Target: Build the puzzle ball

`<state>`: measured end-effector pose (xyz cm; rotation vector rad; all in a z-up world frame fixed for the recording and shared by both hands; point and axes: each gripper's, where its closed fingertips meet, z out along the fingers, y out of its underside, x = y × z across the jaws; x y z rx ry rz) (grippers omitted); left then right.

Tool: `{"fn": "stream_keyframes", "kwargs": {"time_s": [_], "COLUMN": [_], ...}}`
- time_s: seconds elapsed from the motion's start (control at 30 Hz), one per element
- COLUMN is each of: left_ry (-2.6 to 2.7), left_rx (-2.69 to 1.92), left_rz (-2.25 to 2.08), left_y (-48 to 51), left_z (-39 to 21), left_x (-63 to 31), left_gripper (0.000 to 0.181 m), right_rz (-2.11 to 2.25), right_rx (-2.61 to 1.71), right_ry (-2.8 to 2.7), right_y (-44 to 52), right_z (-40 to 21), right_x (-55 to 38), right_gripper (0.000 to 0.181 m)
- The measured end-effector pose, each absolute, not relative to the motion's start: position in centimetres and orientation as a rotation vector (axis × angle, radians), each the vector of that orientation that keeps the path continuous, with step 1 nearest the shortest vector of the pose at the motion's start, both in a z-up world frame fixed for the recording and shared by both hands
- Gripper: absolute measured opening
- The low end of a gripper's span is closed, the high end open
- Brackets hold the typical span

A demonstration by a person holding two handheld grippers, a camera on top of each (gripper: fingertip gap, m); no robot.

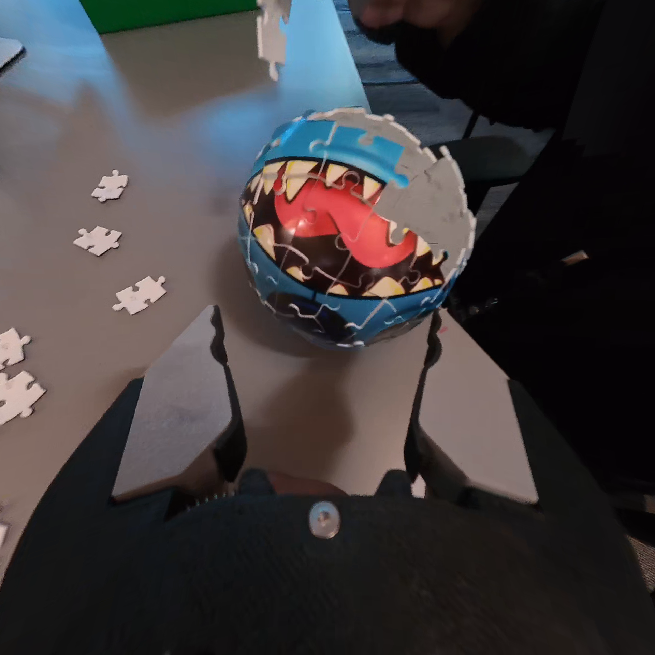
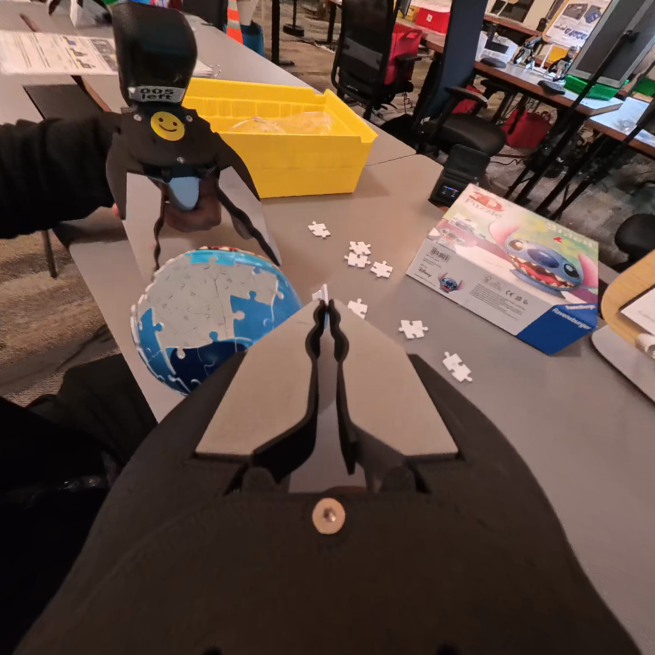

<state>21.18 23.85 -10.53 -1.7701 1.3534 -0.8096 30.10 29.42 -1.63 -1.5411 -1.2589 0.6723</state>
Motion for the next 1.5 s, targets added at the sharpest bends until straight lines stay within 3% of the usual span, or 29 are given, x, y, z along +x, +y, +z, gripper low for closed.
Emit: {"fn": "stream_keyframes", "kwargs": {"time_s": [0.2,0.3,0.67,0.93,1.0,1.03,1.17,1.5], "left_ry": [1.324,1.309,1.237,1.404,1.487,1.523,1.599,1.729], "left_rx": [-1.81,-1.808,-1.837,-1.558,-1.501,-1.492,-1.577,-1.593], "left_rz": [-0.808,-0.806,-0.754,-0.929,-1.052,-1.108,-1.089,-1.138], "left_y": [21.4,19.5,18.0,21.1,20.9,20.9,22.9,22.1], "left_z": [-11.3,-11.3,-9.7,-2.1,-1.2,-1.1,-3.0,-4.3], "left_x": [21.5,22.1,21.3,22.9,23.8,24.2,24.8,25.1], "left_gripper": [0.098,0.115,0.112,0.091,0.066,0.062,0.08,0.088], "right_rz": [0.705,0.74,0.819,0.739,0.725,0.721,0.721,0.746], "right_rx": [-1.545,-1.522,-1.413,-1.415,-1.433,-1.444,-1.477,-1.481], "right_ry": [-1.254,-1.291,-1.422,-1.457,-1.447,-1.438,-1.41,-1.423], "right_y": [30.2,30.4,28.8,28.4,28.7,28.8,29.4,29.2], "right_z": [-3.0,-2.6,-1.3,-0.9,-1.0,-1.0,-1.0,-1.0], "right_x": [30.5,29.8,27.5,26.9,27.1,27.3,27.8,27.8], "right_gripper": [0.0,0.0,0.0,0.0,0.0,0.0,0.0,0.0]}}
